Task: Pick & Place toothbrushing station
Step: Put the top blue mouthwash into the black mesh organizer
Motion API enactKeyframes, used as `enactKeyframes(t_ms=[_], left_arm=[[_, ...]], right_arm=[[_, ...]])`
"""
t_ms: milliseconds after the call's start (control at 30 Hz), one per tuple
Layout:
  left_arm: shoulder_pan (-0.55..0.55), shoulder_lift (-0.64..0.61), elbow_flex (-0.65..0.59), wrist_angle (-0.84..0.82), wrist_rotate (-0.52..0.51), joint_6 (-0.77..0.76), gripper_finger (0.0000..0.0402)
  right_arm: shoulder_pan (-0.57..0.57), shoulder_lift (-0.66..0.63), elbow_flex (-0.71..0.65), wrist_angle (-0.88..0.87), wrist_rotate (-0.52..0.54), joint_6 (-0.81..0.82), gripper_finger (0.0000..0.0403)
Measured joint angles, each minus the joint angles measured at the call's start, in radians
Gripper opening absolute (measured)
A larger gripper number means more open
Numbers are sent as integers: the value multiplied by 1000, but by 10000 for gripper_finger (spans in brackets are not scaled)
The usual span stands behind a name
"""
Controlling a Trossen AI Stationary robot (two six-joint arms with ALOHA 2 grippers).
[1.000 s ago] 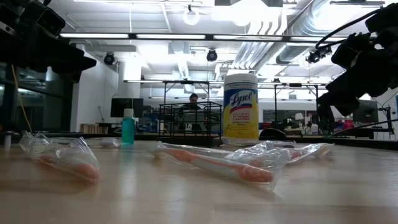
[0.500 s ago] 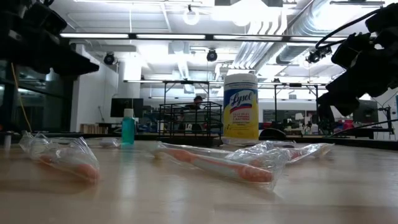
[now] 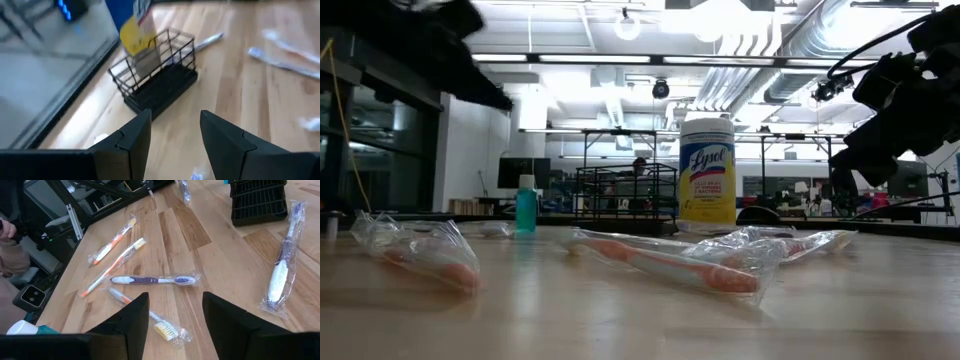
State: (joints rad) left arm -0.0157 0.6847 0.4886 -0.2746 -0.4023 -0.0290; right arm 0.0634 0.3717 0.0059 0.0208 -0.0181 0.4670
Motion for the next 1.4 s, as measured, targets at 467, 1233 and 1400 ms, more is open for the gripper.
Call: enactKeyframes(t_ms=[467,1233,1400], left_arm=[[320,415,379,-376,243,-263,163],[449,452,536,-571,237,-322,163],[447,499,583,-561,248,-125,163]], right_arm=[[0,0,0,3,-1,0,176],[0,0,0,4,-1,0,176],[0,0,0,5,0,0,176]])
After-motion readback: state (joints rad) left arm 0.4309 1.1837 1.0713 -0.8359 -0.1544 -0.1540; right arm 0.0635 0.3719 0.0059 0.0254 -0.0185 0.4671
